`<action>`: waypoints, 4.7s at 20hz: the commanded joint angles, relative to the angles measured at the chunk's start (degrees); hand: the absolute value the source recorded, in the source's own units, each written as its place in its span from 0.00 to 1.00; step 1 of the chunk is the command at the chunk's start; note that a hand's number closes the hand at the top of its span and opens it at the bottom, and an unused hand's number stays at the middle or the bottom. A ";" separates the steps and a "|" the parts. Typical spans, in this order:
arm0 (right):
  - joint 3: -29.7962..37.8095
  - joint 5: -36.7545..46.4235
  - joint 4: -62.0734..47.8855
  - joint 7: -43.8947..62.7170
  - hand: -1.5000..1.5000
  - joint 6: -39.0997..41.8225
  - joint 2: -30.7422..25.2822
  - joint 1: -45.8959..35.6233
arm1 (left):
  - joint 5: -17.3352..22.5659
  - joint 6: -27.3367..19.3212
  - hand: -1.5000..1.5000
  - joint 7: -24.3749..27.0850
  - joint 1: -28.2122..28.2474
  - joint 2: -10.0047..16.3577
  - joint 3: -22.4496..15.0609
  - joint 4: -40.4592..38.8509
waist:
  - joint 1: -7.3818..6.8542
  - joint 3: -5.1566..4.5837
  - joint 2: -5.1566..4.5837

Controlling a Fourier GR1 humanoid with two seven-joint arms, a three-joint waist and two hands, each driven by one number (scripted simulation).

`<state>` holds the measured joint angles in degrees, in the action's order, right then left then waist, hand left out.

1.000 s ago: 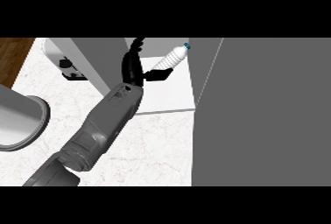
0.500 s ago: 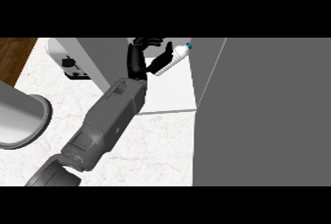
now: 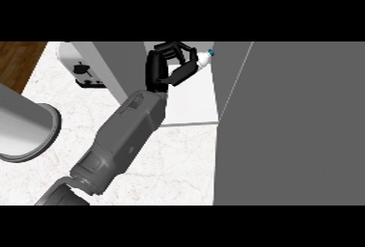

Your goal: Pick up the bottled water, place it into the cabinet and close the cabinet

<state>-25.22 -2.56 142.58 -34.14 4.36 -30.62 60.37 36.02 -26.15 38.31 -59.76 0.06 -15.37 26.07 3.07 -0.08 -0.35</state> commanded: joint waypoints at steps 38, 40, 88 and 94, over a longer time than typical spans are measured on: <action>-11.23 14.57 11.00 10.34 1.00 1.30 -18.26 -12.22 | 9.02 21.42 0.00 8.56 74.14 36.70 -19.41 70.82 | -7.21 -0.56 0.99; -14.00 13.69 10.97 13.47 1.00 0.03 -16.61 -14.36 | 10.67 23.37 0.00 8.59 76.85 39.57 -18.09 73.03 | -7.42 -0.52 0.78; -9.36 -21.71 -21.10 49.37 1.00 2.28 15.27 -62.94 | 18.66 44.07 0.00 12.58 83.06 56.39 -3.68 71.79 | -14.49 -0.48 -2.52; 1.43 -20.25 -32.59 50.70 1.00 -3.22 19.90 -72.38 | 19.26 43.90 0.00 12.37 85.50 56.35 -3.43 72.37 | -12.82 -0.21 -1.37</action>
<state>-29.69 -23.63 118.23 14.14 8.74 -16.61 -5.11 54.71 16.27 49.86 24.33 56.34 -18.89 98.17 -10.55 -0.44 -2.31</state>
